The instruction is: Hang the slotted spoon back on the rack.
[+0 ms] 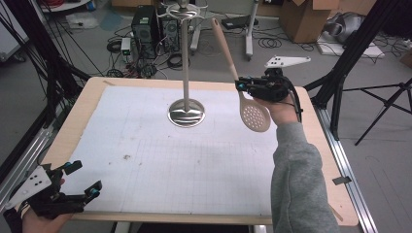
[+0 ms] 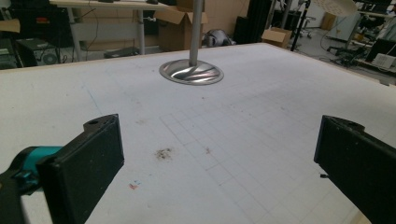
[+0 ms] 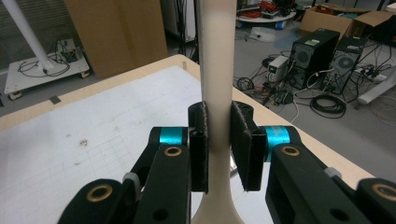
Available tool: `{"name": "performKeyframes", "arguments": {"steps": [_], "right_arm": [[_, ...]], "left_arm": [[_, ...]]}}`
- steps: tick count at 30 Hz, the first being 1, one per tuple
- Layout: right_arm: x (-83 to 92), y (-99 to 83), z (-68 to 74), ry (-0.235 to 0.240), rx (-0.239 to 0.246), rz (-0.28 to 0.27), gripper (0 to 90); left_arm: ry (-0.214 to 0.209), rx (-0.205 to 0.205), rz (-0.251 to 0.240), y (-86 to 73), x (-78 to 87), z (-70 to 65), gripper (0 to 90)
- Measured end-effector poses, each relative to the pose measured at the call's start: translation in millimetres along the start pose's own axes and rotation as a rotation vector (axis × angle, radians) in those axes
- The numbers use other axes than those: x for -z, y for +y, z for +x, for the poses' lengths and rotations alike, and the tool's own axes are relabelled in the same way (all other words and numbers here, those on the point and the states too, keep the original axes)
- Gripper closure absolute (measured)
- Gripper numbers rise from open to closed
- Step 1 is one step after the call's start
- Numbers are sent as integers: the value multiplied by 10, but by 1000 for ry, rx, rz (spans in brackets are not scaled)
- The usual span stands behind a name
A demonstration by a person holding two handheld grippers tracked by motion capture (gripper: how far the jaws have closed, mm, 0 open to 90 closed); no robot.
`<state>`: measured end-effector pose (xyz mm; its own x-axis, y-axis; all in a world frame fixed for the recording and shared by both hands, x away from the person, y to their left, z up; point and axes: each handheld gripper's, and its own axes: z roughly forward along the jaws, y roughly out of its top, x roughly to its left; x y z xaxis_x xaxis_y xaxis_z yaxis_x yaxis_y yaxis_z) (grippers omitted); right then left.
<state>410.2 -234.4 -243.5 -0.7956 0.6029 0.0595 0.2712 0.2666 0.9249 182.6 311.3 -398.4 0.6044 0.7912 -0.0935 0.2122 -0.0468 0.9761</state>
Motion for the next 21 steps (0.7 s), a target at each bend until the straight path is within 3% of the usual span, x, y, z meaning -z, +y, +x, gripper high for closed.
{"name": "performKeyframes", "arguments": {"steps": [21], "right_arm": [[-73, 73, 20, -11, -10, -11, 781]], "left_arm": [[4, 2, -7, 0, 39, -8, 18]]}}
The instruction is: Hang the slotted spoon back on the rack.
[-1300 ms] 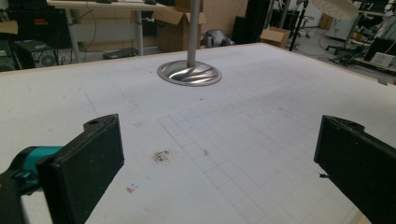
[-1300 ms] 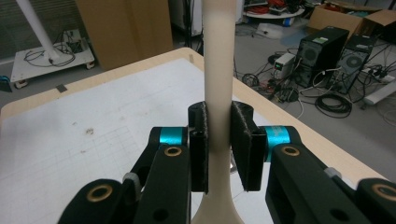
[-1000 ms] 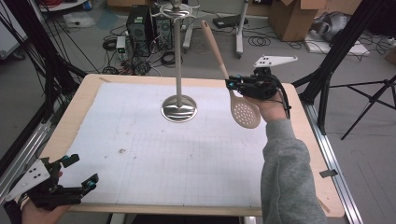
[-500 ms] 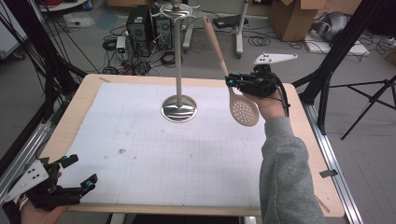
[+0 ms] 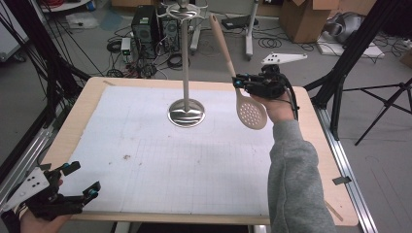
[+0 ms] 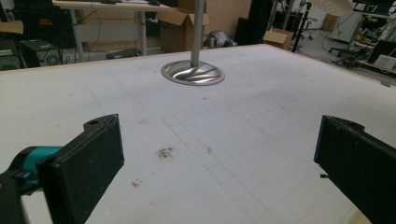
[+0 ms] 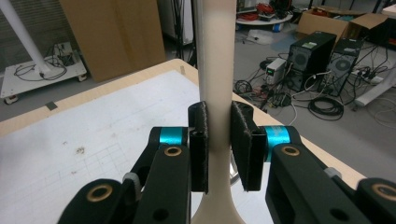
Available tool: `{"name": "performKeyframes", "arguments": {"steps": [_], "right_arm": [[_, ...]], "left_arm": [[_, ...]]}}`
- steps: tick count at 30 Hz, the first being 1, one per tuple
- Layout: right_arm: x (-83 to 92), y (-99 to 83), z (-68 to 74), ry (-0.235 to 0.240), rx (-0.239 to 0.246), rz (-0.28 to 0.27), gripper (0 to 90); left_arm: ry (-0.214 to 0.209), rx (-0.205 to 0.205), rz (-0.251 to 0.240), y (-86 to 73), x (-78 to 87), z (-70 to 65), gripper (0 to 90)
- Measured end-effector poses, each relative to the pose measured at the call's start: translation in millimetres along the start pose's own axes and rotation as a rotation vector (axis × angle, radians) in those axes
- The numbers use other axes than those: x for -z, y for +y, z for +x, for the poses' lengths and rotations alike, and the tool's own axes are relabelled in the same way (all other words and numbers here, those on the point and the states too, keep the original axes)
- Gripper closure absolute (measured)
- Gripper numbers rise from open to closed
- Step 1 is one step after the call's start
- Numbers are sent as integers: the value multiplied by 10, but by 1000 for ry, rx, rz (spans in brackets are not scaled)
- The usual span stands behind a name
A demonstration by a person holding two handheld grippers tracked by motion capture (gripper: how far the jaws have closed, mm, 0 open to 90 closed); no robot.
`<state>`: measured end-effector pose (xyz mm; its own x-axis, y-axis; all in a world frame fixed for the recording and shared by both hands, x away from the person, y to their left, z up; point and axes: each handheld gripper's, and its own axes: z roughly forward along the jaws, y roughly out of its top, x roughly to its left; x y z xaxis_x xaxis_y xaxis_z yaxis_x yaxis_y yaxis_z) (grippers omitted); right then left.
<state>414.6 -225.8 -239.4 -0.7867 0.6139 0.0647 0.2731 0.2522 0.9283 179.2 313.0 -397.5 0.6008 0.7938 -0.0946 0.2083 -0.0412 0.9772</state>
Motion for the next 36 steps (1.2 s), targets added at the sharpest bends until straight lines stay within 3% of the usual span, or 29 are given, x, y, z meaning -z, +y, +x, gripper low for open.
{"name": "performKeyframes", "arguments": {"steps": [36], "right_arm": [[-207, 30, 69, 22, 5, 12, 780]], "left_arm": [[21, 4, -11, 0, 86, 9, 19]]}}
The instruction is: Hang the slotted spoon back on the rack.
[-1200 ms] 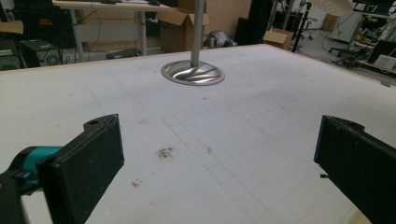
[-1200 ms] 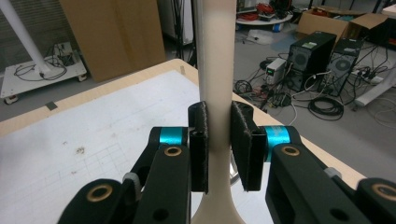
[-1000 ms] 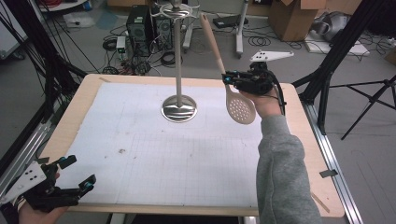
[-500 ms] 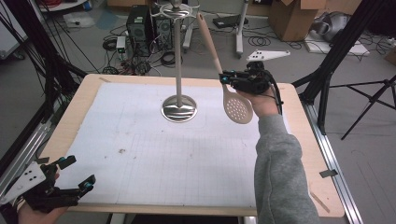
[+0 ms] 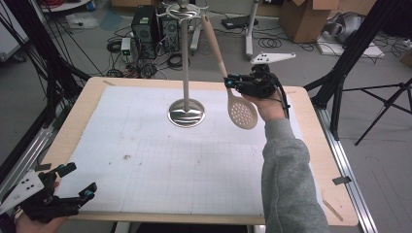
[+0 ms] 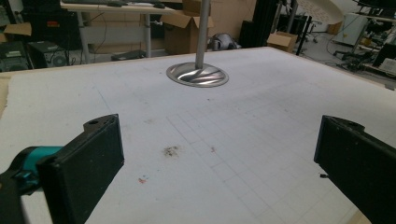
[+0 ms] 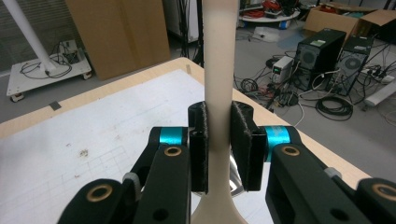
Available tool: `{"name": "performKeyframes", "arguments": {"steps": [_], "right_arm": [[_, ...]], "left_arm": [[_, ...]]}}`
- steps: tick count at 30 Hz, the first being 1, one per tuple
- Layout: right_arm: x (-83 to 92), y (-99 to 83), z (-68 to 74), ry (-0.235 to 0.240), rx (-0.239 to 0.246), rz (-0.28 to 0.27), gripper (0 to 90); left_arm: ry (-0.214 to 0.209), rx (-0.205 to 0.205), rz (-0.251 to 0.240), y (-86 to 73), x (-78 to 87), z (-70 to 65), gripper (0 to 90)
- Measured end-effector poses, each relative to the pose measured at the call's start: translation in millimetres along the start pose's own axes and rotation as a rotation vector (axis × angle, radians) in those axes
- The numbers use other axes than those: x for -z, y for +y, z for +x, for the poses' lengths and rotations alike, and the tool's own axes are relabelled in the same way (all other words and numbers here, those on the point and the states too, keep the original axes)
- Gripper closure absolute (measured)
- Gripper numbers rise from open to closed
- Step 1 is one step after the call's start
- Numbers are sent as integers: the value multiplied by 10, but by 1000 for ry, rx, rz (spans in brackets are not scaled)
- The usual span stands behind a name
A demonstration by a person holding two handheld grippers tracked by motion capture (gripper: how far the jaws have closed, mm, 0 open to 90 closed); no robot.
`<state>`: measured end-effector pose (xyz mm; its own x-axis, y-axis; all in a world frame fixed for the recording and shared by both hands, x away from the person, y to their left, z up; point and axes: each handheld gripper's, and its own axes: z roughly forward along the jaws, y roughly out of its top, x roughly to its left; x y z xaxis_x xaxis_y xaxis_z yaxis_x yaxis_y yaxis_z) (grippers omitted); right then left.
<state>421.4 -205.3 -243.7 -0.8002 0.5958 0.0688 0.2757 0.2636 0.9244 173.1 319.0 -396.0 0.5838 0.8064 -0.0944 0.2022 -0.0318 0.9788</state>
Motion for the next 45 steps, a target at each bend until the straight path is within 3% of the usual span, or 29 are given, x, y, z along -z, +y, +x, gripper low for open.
{"name": "performKeyframes", "arguments": {"steps": [45], "right_arm": [[-359, 44, 46, -17, -8, 61, 780]], "left_arm": [[13, 2, 12, -49, 34, -35, 18]]}}
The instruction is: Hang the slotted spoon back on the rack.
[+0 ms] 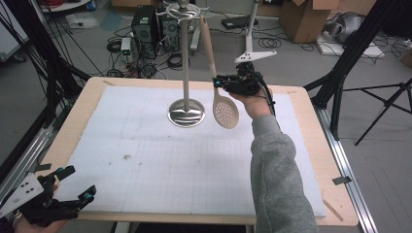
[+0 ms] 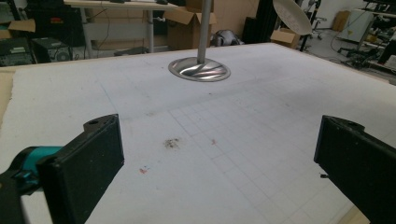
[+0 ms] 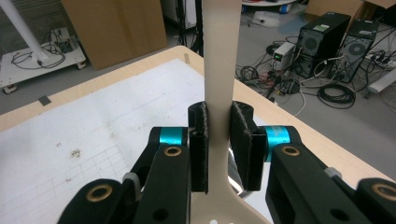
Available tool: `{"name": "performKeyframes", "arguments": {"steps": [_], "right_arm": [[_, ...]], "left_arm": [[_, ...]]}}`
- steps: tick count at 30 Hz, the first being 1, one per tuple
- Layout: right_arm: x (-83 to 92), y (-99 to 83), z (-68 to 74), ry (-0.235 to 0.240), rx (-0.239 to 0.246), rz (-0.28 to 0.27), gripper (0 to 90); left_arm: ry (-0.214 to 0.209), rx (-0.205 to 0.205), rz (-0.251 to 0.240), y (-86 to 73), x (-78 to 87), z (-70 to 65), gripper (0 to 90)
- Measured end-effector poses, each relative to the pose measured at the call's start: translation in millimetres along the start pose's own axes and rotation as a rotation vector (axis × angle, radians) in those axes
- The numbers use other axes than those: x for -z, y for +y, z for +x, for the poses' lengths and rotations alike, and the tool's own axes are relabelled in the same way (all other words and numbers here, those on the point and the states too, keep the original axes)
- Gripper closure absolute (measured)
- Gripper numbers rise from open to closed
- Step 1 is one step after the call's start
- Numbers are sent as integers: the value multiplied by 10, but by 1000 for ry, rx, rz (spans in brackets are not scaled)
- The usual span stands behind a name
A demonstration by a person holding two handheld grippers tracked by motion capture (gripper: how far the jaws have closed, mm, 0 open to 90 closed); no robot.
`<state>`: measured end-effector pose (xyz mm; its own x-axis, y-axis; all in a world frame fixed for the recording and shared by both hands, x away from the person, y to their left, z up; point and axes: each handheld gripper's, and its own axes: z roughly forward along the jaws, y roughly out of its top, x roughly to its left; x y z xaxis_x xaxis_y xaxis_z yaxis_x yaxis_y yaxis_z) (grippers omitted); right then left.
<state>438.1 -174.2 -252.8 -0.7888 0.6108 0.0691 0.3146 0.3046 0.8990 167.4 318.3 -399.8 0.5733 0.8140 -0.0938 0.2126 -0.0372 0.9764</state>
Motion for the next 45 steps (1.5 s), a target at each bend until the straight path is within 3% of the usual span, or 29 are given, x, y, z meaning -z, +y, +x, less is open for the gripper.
{"name": "performKeyframes", "arguments": {"steps": [27, 39, 45], "right_arm": [[-197, 52, 55, 10, -15, 27, 780], [-276, 54, 87, 1, -25, 17, 779], [-289, 50, 106, -26, -26, 13, 765]], "left_arm": [[-3, -5, 6, -8, -18, -10, 19], [-2, -7, 11, -13, -18, -17, 18], [-1, -6, 8, -9, -13, -13, 19]]}}
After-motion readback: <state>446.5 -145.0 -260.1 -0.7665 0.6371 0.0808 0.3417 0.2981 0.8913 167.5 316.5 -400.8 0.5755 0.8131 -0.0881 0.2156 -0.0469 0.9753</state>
